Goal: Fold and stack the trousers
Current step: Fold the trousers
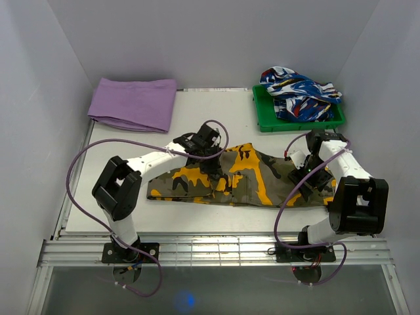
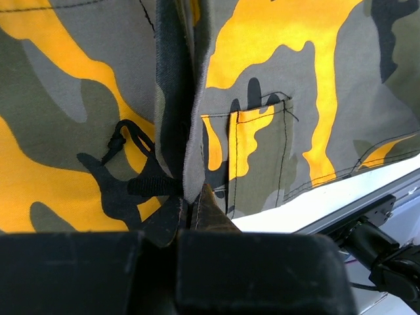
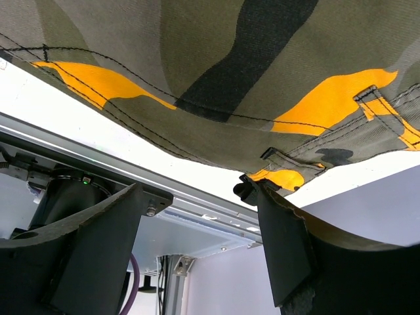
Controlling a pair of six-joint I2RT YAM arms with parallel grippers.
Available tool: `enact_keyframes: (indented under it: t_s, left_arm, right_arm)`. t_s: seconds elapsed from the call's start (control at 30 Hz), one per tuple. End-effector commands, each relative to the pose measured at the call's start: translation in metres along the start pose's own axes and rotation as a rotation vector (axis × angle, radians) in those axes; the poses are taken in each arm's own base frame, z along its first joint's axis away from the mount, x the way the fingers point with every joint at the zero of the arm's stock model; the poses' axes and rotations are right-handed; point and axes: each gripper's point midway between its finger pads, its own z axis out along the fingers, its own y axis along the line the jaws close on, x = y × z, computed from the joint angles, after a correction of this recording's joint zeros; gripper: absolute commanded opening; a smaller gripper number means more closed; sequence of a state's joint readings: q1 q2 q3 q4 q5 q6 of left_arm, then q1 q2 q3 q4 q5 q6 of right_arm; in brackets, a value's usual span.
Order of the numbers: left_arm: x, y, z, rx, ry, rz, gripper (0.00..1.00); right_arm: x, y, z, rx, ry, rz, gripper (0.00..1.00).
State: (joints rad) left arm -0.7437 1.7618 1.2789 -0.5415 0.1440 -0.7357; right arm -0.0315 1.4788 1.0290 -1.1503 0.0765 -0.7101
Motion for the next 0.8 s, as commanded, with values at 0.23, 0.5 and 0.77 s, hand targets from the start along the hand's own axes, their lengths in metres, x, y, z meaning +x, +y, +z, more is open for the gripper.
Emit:
enact_keyframes:
  t_s: [0.23, 0.5, 0.77]
  left_arm:
    - [0.005, -0.026, 0.005, 0.033, 0.000, 0.023, 0.53]
    - [-0.033, -0.050, -0.043, 0.123, -0.113, 0.120, 0.77]
    - [-0.107, 0.085, -0.146, 0.285, -0.195, 0.122, 0.78]
  right_arm:
    - [0.003, 0.000, 0.000, 0.012, -0.004, -0.004, 0.76]
    - [-0.007, -0.005, -0.001, 0.005, -0.022, -0.004, 0.75]
    - [-0.015, -0.005, -0.001, -0.009, -0.059, -0.023, 0.74]
